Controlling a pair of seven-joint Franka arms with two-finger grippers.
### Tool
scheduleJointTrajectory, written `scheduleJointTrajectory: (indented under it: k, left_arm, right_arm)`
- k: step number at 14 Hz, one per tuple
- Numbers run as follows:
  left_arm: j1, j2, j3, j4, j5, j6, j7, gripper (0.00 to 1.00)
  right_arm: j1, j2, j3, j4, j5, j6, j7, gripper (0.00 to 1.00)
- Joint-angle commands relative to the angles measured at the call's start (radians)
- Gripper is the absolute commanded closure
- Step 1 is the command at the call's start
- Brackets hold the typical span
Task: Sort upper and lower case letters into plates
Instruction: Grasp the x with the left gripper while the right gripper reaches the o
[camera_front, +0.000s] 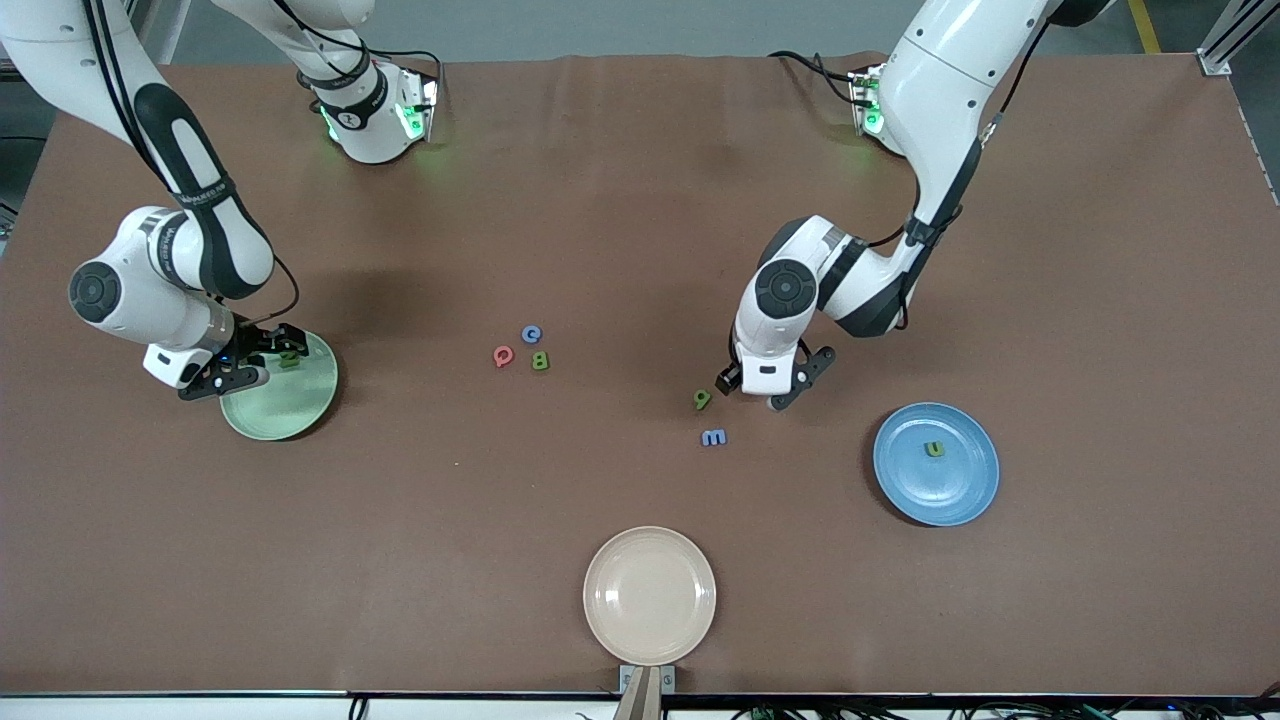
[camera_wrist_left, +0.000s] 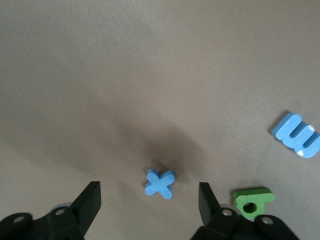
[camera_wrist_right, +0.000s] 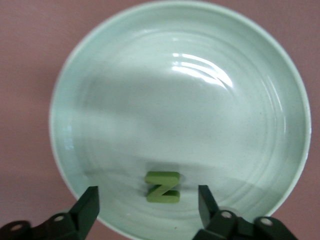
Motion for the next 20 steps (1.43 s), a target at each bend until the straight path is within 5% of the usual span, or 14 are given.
scheduleJointTrajectory:
  k: [1,7,15,18,20]
  left_arm:
    - [-0.001,-0.030,-0.002,-0.051,0.019,0.054,-0.026,0.24]
    - [0.002,-0.005,-0.002,-0.049,0.019,0.082,-0.026,0.31]
    - [0.000,0.019,-0.001,-0.038,0.019,0.097,-0.026,0.36]
    - [0.005,0.019,-0.001,-0.037,0.020,0.096,-0.024,0.47]
    - [0.005,0.019,0.001,-0.035,0.020,0.096,-0.026,0.63]
  right_arm:
    - [0.070,-0.075,0.008,0.002,-0.002,-0.063,0.158,0.01]
    - [0.343,-0.083,0.010,0.022,0.001,-0.053,0.739,0.00]
    - [0.590,0.070,0.010,0.100,0.002,0.084,1.140,0.00]
    - [0.627,0.122,0.008,0.123,0.004,0.133,1.217,0.00]
    - [0.645,0.139,0.008,0.137,0.002,0.133,1.252,0.00]
